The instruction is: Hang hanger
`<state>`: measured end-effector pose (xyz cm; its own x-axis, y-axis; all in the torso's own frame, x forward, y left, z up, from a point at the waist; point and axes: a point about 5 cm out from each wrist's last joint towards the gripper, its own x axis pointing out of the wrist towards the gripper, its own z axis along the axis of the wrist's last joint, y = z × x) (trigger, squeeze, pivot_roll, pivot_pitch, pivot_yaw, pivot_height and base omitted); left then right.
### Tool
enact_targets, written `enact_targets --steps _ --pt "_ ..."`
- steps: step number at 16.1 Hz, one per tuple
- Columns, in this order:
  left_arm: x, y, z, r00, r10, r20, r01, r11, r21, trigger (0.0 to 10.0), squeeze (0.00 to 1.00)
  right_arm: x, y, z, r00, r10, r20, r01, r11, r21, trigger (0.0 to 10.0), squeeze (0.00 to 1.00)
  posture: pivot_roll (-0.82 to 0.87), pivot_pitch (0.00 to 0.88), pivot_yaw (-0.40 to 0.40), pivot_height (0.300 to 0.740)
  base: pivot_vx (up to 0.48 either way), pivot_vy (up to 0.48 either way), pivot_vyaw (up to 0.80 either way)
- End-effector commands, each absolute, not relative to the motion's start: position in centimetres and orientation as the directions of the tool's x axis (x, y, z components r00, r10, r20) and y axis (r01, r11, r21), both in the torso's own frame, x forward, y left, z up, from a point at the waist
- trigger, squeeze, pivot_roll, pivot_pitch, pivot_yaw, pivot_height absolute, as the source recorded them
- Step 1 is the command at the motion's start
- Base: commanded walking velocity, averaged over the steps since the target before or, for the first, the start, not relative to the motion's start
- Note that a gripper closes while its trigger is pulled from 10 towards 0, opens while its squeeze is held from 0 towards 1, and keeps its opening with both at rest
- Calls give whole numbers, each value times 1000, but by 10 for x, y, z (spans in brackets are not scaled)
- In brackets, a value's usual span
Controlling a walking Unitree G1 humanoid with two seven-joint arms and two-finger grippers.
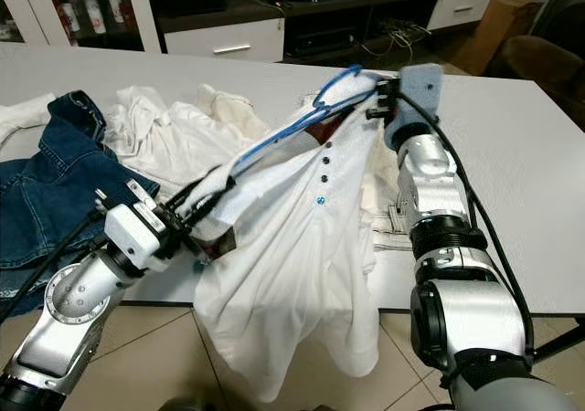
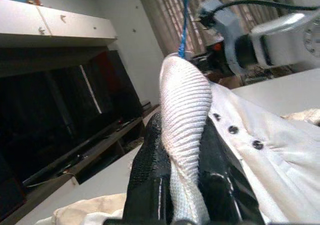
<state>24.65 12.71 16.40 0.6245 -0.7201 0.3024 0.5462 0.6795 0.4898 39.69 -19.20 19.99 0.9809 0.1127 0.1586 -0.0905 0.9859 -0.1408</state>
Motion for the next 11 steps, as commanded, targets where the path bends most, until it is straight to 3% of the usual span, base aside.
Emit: enact_targets --steps 1,5,6,9,10,11 --pt "241 120 173 573 -743 347 547 661 513 10000 0 396 -192 206 973 146 176 -112 976 -188 10000 0 181 17 -61 740 0 0 0" --pt "240 121 171 577 -746 332 551 656 516 10000 0 389 -197 200 963 222 156 -183 956 -230 10000 0 180 18 -59 740 0 0 0" --pt "239 122 169 578 -748 326 552 653 518 10000 0 387 -202 199 960 233 153 -194 953 -235 10000 1000 179 18 -58 740 0 0 0" --pt "239 122 167 572 -758 312 558 639 529 10000 0 383 -209 201 954 263 145 -215 935 -283 10000 1000 172 18 -53 740 0 0 0" --pt "239 121 166 569 -764 306 561 632 535 10000 0 380 -208 204 937 308 164 -254 924 -288 10000 0 172 17 -51 740 0 0 0" --pt "239 121 166 568 -765 304 561 630 538 10000 0 378 -205 206 917 351 187 -313 927 -207 10000 0 172 17 -51 740 0 0 0"
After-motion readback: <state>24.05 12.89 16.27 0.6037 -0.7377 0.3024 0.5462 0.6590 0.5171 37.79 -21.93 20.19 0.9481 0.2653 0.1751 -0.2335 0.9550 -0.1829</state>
